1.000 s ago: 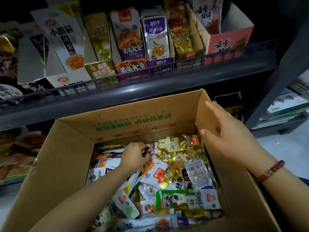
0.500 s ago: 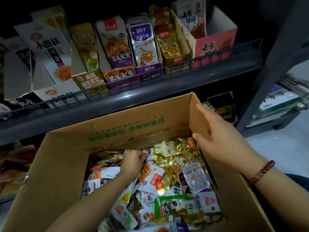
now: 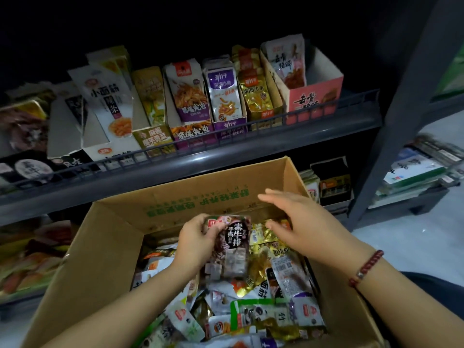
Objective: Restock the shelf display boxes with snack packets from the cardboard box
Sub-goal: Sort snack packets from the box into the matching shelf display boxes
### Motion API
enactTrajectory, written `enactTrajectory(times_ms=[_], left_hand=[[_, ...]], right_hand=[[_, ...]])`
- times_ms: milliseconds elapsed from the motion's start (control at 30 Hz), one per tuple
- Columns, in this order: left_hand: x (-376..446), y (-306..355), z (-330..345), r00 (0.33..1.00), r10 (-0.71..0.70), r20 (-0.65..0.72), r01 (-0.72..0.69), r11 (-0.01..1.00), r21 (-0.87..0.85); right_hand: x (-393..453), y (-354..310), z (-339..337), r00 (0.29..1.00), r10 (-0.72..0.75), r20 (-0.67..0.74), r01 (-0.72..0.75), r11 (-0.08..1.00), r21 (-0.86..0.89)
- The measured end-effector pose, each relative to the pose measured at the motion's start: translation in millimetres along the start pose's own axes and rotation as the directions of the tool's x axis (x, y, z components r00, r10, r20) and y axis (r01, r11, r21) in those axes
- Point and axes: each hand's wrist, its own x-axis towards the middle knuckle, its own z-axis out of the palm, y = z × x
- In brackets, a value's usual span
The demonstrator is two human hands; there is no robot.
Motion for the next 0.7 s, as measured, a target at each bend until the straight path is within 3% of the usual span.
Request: enactTrajectory(times_ms=[167, 300, 400, 467, 533, 633, 700], left_hand=[[-22, 28, -22, 0.989, -0.142, -0.052, 0.113, 0.925, -0.364], [-39, 55, -35, 0.975, -0.221, 0.013, 0.158, 0.653, -0.741], [-49, 72, -40, 0.975, -0.207, 0.081, 0.171, 0.464, -0.869], [-52, 76, -41, 0.977, -0.198, 0.085, 0.161, 0.41, -0.898], [-54, 76, -41, 0.977, -0.195, 0.083, 0.166, 0.463, -0.871], [-59, 72, -40, 0.977, -0.214, -0.024, 0.14, 0.718, -0.682], [-67, 72, -39, 0.986, -0.144, -0.09, 0.065, 0.811, -0.581]], right_hand=[[1, -14, 6, 0.982, 0.063, 0.177, -0.095, 0.979, 0.18], [1, -24, 4, 0.954, 0.009, 0.299, -0.139, 0.899, 0.414], [-1, -33, 1, 0.956, -0.084, 0.281, -0.086, 0.836, 0.542], [-2, -35, 0, 0.968, -0.093, 0.234, -0.063, 0.81, 0.583], [-2, -35, 1, 0.979, -0.052, 0.195, -0.075, 0.805, 0.589], [-1, -35, 8, 0.996, 0.065, 0.061, -0.087, 0.844, 0.53], [0, -35, 11, 0.994, 0.091, -0.068, -0.048, 0.878, 0.475]])
